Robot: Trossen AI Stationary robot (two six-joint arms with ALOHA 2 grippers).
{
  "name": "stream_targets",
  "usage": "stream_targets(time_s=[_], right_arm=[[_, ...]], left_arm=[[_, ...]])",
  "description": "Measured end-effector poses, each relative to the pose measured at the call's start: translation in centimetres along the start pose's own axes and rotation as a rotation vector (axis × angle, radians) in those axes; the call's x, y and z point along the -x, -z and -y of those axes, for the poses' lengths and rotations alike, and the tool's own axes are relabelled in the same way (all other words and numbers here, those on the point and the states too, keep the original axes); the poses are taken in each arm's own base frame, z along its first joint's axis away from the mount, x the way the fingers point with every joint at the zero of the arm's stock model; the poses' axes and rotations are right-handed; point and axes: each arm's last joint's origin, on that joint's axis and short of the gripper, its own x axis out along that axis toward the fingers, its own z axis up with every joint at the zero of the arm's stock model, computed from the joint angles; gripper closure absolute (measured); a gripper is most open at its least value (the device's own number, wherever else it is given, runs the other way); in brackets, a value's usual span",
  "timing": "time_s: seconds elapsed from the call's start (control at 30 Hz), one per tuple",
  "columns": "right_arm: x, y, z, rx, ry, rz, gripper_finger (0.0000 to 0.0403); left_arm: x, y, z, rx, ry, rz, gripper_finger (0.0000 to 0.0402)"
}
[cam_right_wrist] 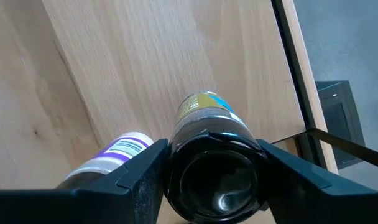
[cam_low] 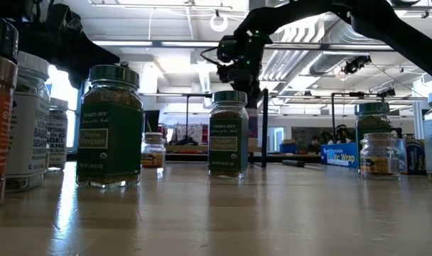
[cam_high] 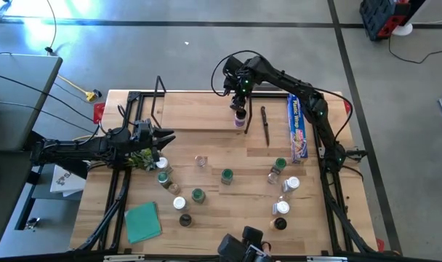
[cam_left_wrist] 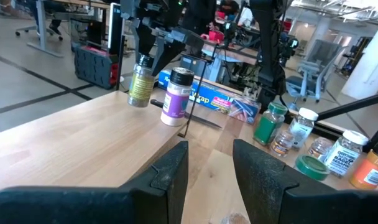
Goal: Shelf spices
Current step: Put the black seasoning bottle on the shelf aligned with the other black seasoning bottle
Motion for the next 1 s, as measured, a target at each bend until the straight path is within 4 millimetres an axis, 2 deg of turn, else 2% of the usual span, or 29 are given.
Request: stream_targets(time_s=[0.27,0.47,0.83,1.0], right_arm=[[0.0,0.0,0.0,-0.003,-0.038,0.013,0.0126],[0.2,-0.1,0.1,-0.003,-0.022,0.015,0.0124],[3.2,-0.8,0.1,-0.010,0.002,0.108,0.0125],[3.3,-1.6,0.3,-0.036,0.019,0.185,0.0140]], left_arm=[[0.0,0.0,0.1,-0.001,0.023,-0.007,0.0280],[0.0,0.0,0.1,-0.001,0.025,-0.007,0.0280],[0.0,0.0,0.1,-0.001,0.031,-0.008,0.0280],[0.0,0.0,0.1,-0.001,0.032,-0.008,0.0280]])
